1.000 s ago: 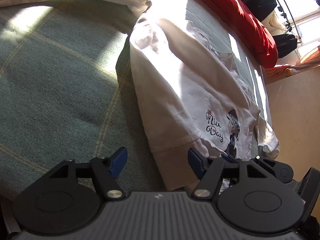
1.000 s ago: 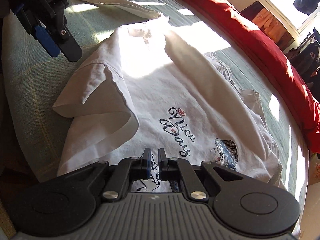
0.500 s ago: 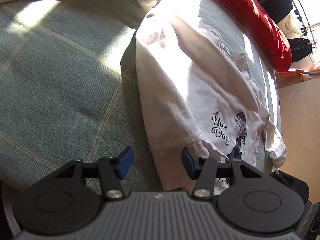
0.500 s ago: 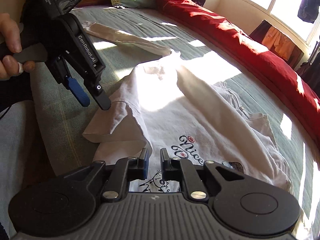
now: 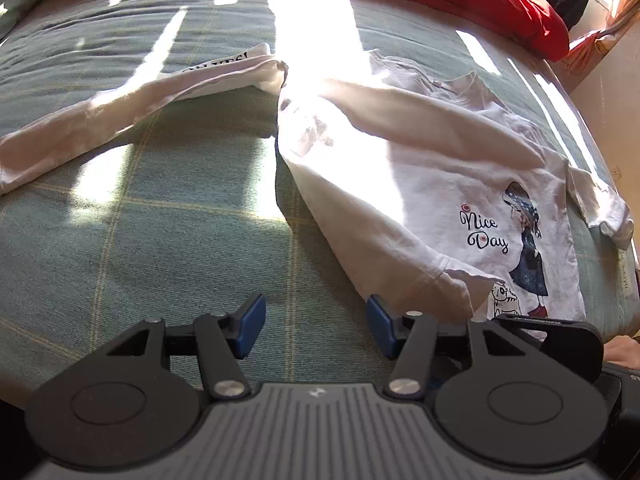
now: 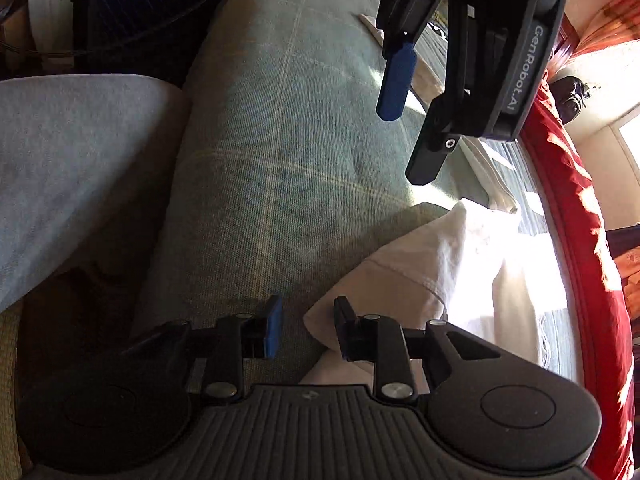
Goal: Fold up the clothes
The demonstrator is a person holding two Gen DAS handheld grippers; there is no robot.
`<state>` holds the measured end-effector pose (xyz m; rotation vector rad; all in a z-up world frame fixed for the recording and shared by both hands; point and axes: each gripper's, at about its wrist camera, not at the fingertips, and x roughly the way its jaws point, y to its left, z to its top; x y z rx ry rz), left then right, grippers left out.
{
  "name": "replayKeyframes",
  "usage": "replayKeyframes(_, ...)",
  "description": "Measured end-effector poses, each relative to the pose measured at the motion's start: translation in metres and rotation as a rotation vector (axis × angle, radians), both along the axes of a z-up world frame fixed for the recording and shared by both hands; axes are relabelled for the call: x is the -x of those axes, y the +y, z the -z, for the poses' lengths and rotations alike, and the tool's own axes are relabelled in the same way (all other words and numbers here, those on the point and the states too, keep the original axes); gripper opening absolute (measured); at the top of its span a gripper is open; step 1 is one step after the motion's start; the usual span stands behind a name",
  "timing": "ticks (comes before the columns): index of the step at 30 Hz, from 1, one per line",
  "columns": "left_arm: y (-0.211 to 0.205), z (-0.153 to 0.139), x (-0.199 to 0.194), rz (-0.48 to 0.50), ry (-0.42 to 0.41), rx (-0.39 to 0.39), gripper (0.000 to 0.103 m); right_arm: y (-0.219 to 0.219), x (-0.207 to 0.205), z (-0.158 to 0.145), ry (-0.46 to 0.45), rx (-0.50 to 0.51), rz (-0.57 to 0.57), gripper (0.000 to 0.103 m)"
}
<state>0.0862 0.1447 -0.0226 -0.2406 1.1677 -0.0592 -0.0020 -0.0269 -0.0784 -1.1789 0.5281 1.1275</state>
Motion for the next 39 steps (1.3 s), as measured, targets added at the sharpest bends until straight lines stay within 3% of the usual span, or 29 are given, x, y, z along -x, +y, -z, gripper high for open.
replayKeyframes(4,-0.003,0.004,0.003,0.031,-0.009,0.014,0.060,0.000,-0.012,-0.002,0.025,0.005,0.072,0.032)
replayKeyframes(7,-0.006,0.002,0.006,0.063,-0.033,-0.021,0.060,0.003,-0.018,-0.002,0.021,0.022,0.106,0.030)
replayKeyframes(10,-0.002,-0.004,0.013,0.076,-0.068,-0.070,0.062,0.007,-0.017,-0.005,0.004,0.012,0.119,0.009)
replayKeyframes(20,0.042,-0.019,0.034,-0.006,-0.133,-0.136,0.064,0.030,-0.040,-0.083,0.378,-0.227,0.249,0.008)
replayKeyframes(26,0.070,-0.025,0.045,-0.067,-0.163,-0.098,0.064,0.057,-0.052,-0.114,0.542,-0.343,0.262,0.006)
replayKeyframes(32,0.094,-0.026,0.053,-0.128,-0.177,-0.047,0.064,0.090,-0.047,-0.097,0.569,-0.308,0.274,0.007)
replayKeyframes(39,0.093,-0.028,0.047,-0.114,-0.172,-0.036,0.064,0.085,-0.050,-0.101,0.561,-0.314,0.293,0.013)
